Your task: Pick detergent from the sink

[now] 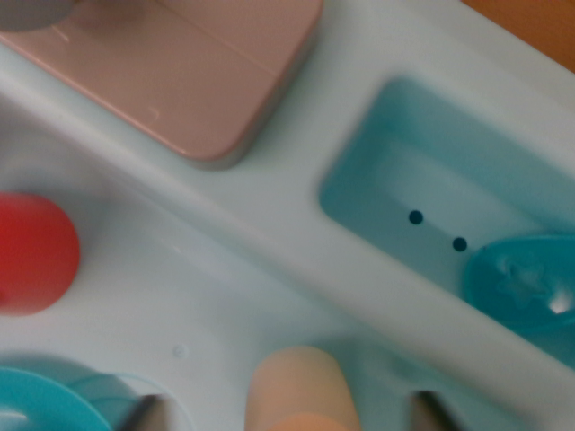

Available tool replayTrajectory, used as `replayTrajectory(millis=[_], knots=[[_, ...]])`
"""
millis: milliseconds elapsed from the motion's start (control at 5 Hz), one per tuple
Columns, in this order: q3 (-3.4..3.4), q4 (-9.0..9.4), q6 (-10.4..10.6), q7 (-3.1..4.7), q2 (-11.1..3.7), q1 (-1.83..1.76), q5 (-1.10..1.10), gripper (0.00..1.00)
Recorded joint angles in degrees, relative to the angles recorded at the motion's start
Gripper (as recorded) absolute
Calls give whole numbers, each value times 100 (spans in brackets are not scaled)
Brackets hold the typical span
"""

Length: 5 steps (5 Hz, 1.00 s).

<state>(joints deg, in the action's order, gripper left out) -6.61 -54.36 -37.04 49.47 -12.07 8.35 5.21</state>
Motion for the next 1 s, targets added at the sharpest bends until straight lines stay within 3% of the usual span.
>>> replayTrajectory(millis=[1000], knots=[[-1, -71, -105, -9, 34, -1, -9, 100]])
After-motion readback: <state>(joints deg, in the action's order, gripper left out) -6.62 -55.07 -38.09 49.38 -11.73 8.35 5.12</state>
